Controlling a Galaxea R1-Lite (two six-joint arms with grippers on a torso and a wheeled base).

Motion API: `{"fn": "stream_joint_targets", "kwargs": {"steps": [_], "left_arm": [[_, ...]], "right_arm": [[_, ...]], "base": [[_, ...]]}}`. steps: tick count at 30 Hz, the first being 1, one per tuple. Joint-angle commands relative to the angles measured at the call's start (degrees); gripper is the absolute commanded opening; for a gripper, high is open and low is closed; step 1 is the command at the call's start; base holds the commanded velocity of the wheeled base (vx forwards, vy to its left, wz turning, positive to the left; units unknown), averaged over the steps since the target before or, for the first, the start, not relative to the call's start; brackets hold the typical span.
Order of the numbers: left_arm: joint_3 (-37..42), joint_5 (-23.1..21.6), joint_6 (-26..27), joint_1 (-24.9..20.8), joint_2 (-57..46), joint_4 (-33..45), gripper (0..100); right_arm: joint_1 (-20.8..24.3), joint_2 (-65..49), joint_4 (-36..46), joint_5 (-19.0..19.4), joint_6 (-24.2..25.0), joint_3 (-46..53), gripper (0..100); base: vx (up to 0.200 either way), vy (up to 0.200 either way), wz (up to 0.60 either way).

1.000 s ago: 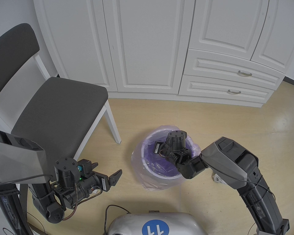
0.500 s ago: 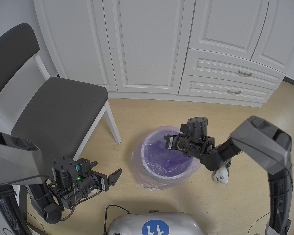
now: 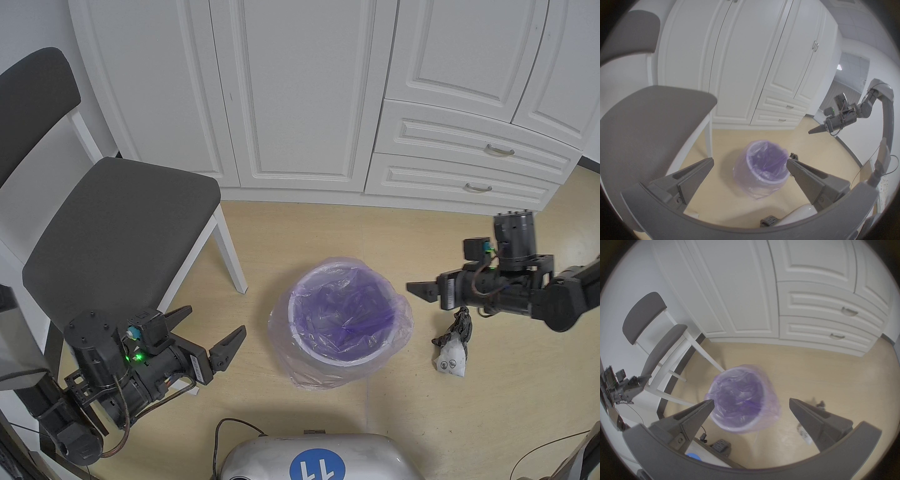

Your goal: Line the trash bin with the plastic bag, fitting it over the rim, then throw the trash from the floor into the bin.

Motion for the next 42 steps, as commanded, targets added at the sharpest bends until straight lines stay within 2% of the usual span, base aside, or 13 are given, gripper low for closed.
{"fn": "stream_joint_targets", "kwargs": {"steps": [1,7,16,19,24,25,31,35,42], "left_arm": [[0.96,-0.04,0.64,-3.36,-13.18,0.29,100],[0.96,-0.04,3.19,-3.97,-19.42,0.47,100],[-1.94,-0.57,3.45,-3.18,-27.5,0.64,100],[-3.26,-0.57,3.45,-0.98,-28.73,1.7,100],[-6.33,-0.4,3.81,3.24,-30.4,2.49,100],[-7.21,-0.4,5.65,5.26,-31.46,2.58,100],[-8.79,-0.48,10.92,13.52,-34.71,7.06,100],[-10.37,-0.04,10.92,14.57,-36.38,12.16,100],[-11.08,0.04,11.1,17.91,-38.67,16.38,100]], "right_arm": [[-8.06,-20.34,3.86,-0.69,-2.64,11.63,100],[-11.13,-30.01,9.75,-0.69,-2.38,14.8,100],[-17.81,-35.72,10.89,-1.22,-2.64,16.73,100],[-19.4,-34.76,10.89,-3.77,-2.81,16.2,100],[-19.04,-32.56,10.63,-7.28,-2.81,15.85,100],[-18.78,-32.12,10.36,-7.63,-2.81,15.85,100],[-18.78,-30.18,10.1,-7.63,-2.73,15.59,100],[-18.6,-29.48,9.92,-7.55,-2.2,14.97,100],[-18.34,-32.03,10.36,-7.63,-2.64,14.53,100]], "base": [[0.0,0.0,0.0],[0.0,0.0,0.0],[0.0,0.0,0.0],[0.0,0.0,0.0],[0.0,0.0,0.0],[0.0,0.0,0.0],[0.0,0.0,0.0],[0.0,0.0,0.0],[0.0,0.0,0.0]]}}
